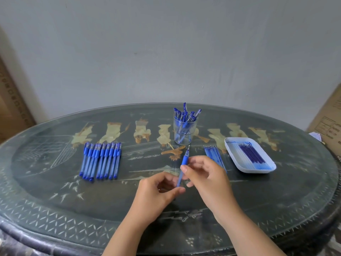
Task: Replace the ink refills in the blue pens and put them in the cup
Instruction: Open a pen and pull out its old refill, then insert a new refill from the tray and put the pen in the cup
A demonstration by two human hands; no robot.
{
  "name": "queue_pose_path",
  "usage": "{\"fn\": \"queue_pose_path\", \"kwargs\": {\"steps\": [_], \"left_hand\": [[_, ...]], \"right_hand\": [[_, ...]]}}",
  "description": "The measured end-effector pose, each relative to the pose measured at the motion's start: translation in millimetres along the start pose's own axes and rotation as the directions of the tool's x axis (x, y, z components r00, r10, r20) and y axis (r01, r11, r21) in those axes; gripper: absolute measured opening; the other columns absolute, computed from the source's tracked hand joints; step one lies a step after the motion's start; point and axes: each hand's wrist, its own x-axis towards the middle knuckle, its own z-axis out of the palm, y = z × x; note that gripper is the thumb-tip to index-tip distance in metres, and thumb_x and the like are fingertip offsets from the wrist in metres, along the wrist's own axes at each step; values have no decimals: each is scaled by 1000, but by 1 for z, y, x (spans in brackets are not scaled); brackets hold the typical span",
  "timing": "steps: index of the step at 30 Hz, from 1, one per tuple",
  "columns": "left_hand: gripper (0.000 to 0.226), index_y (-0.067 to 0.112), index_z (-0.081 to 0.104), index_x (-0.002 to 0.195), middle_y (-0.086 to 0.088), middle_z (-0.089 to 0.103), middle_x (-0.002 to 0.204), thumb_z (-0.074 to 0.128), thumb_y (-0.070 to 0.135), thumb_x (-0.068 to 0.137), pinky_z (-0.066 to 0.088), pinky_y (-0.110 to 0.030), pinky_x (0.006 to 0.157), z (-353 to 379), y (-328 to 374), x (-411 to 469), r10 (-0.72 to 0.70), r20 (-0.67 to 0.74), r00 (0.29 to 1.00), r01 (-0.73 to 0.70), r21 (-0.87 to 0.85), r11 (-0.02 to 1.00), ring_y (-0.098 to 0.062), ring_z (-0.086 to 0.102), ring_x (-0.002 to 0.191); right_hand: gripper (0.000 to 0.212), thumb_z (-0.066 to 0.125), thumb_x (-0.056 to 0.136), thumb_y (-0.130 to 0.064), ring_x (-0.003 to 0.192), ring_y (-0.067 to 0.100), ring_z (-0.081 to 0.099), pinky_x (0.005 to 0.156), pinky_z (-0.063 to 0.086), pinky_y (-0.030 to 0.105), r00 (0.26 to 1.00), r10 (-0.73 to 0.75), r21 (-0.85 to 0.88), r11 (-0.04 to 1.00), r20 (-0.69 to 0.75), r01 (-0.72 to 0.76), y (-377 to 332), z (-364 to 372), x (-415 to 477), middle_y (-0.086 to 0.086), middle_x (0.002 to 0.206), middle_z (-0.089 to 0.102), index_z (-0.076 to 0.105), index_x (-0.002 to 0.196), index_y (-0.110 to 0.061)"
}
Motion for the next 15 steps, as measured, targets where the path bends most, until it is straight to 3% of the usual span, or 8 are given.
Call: {"fn": "queue_pose_path", "kwargs": {"steps": [3, 7, 9, 11, 15], "left_hand": [[16, 19, 74, 76, -3, 73, 73, 86, 11, 69, 54, -22, 64, -4, 4, 0, -11, -11, 1000, 11, -20, 1000, -15, 67, 62], [18, 24, 73, 73, 0, 73, 73, 87, 14, 66, 52, -18, 63, -7, 9, -1, -9, -6, 1000, 9, -6, 1000, -14, 67, 61], [19, 23, 73, 73, 0, 74, 72, 87, 13, 65, 51, -17, 61, -9, 11, -1, -11, -13, 1000, 11, 1, 1000, -13, 66, 60], [21, 23, 72, 73, 1, 74, 72, 87, 10, 66, 51, -16, 61, -11, 12, -1, -15, -15, 1000, 15, 31, 999, -12, 67, 59], [21, 20, 73, 77, 4, 74, 72, 88, 8, 66, 50, -13, 62, -18, 13, 1, -42, -8, 999, 42, 97, 994, -6, 67, 60]], "right_hand": [[10, 68, 89, -18, 71, 8, 70, 62, 54, 20, 1000, -5, 97, 995, -1, 5, -12, -5, 6, -4, 83, 74, 71, 99, -19], [6, 70, 89, -18, 66, 5, 65, 59, 51, 16, 1000, 9, 82, 997, 17, -10, -27, -12, 16, -6, 78, 74, 74, 91, -16], [6, 68, 90, -20, 71, 7, 66, 64, 53, 23, 999, 8, 73, 997, 34, -11, -33, -15, 20, -4, 82, 74, 74, 90, -16], [7, 63, 94, -20, 68, 13, 64, 61, 54, 30, 1000, -25, 92, 995, 13, 23, -43, -19, 25, 1, 85, 75, 68, 93, -15], [6, 50, 101, -20, 51, 19, 60, 45, 49, 29, 995, -88, 234, 967, -56, 99, -70, -32, 40, 11, 80, 74, 51, 100, -14]]}}
